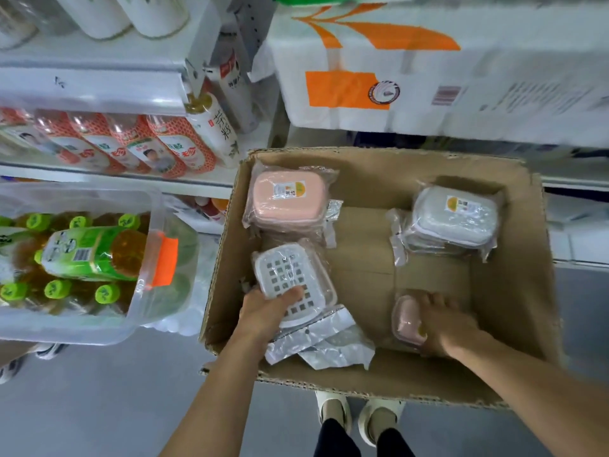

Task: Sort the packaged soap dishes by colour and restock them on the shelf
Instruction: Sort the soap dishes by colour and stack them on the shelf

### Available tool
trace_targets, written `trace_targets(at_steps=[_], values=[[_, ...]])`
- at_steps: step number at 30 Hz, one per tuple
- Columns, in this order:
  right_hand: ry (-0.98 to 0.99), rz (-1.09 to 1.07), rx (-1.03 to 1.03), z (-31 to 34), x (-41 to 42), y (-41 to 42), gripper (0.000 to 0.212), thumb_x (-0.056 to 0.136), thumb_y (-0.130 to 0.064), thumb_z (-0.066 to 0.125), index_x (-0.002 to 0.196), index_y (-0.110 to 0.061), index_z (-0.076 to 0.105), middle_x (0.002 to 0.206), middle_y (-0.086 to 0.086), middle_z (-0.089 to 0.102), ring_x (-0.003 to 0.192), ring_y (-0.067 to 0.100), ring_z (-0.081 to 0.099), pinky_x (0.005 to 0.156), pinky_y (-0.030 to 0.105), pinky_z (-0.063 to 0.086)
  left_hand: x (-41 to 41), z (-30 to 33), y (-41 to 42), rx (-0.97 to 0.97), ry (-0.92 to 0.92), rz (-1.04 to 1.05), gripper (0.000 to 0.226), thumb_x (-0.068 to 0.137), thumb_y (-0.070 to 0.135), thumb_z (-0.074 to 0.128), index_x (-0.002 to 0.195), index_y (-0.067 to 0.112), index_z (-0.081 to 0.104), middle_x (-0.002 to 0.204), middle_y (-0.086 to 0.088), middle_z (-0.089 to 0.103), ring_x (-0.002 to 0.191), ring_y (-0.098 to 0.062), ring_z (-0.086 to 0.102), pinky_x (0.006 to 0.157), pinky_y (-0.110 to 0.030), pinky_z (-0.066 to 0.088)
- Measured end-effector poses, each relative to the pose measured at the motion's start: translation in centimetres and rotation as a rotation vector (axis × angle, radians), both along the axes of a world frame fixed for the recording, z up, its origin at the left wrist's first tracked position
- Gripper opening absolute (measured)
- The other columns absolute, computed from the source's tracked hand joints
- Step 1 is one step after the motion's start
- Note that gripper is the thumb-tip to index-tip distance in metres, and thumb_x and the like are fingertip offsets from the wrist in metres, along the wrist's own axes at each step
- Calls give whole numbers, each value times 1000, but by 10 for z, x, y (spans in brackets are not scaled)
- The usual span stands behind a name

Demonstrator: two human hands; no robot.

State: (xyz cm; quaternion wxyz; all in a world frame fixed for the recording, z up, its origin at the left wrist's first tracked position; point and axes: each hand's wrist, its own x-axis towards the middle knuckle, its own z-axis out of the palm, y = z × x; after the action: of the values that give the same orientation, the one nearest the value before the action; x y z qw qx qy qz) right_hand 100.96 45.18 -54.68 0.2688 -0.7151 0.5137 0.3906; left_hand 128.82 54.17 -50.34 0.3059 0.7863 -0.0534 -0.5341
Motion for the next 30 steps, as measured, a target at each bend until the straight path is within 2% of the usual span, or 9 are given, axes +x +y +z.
trace_targets(at_steps=[6, 10, 12, 17, 19, 22, 24, 27, 30], values=[[12, 105, -241, -22, 11, 9, 73, 86, -48, 61, 141, -15, 25, 141, 9, 43, 127, 30, 43, 88, 40, 48, 14, 7, 10, -26, -36, 4, 29, 78, 26, 82, 103, 18, 70, 89, -1, 77, 87, -22, 74, 88, -48, 57], [-199, 107, -499, -10, 57, -10, 78, 67, -54, 79, 123, -11, 45, 111, 7, 58, 102, 28, 58, 75, 35, 52, 17, 18, 25, -74, -50, 21, 28, 81, 21, 80, 107, 19, 70, 95, -1, 77, 84, -15, 74, 76, -34, 60], [-320, 143, -467, -2, 87, -21, 75, 71, -43, 80, 127, -12, 40, 117, 8, 55, 107, 28, 54, 85, 39, 50, 17, 24, 29, -104, -43, 67, 25, 82, 19, 79, 105, 19, 71, 94, -1, 77, 80, -13, 74, 65, -26, 58], [-763, -73, -132, 20, 142, -31, 56, 92, -17, 64, 144, -21, 42, 142, 1, 46, 131, 20, 40, 111, 36, 35, 18, 38, 33, -150, 45, 126, 28, 82, 18, 79, 108, 18, 70, 94, -3, 77, 87, -20, 75, 83, -44, 60], [-924, -467, 44, 34, 149, -23, 29, 100, -33, 51, 123, -20, 62, 124, 1, 62, 119, 23, 56, 103, 41, 44, 18, 42, 32, -184, 121, 137, 29, 81, 19, 77, 109, 15, 70, 97, -6, 77, 90, -25, 74, 85, -47, 59], [-930, -1105, 611, 61, 147, -19, 46, 98, -54, 44, 100, -15, 69, 89, 7, 73, 83, 20, 72, 74, 32, 58, 12, 47, 25, -239, 306, 186, 34, 79, 18, 73, 112, 9, 68, 105, -13, 75, 95, -29, 73, 78, -41, 60], [-905, -1195, 926, 58, 136, -20, 55, 88, -59, 58, 110, -11, 71, 106, 14, 71, 98, 24, 69, 89, 35, 54, 7, 47, 19, -239, 341, 159, 36, 77, 18, 72, 112, 9, 68, 108, -14, 74, 97, -28, 72, 79, -40, 59], [-930, -1219, 1029, 51, 123, -22, 67, 76, -57, 75, 123, -10, 66, 129, 22, 58, 127, 38, 49, 115, 53, 29, 1, 46, 10, -221, 288, 68, 39, 76, 21, 74, 114, 11, 67, 106, -10, 75, 96, -24, 73, 82, -39, 57], [-974, -1282, 825, 50, 116, -27, 52, 81, -50, 70, 118, -13, 68, 108, 13, 71, 106, 31, 65, 103, 47, 45, 0, 47, 8, -200, 145, 39, 32, 80, 19, 78, 111, 15, 69, 99, -4, 77, 91, -20, 74, 82, -39, 59]])
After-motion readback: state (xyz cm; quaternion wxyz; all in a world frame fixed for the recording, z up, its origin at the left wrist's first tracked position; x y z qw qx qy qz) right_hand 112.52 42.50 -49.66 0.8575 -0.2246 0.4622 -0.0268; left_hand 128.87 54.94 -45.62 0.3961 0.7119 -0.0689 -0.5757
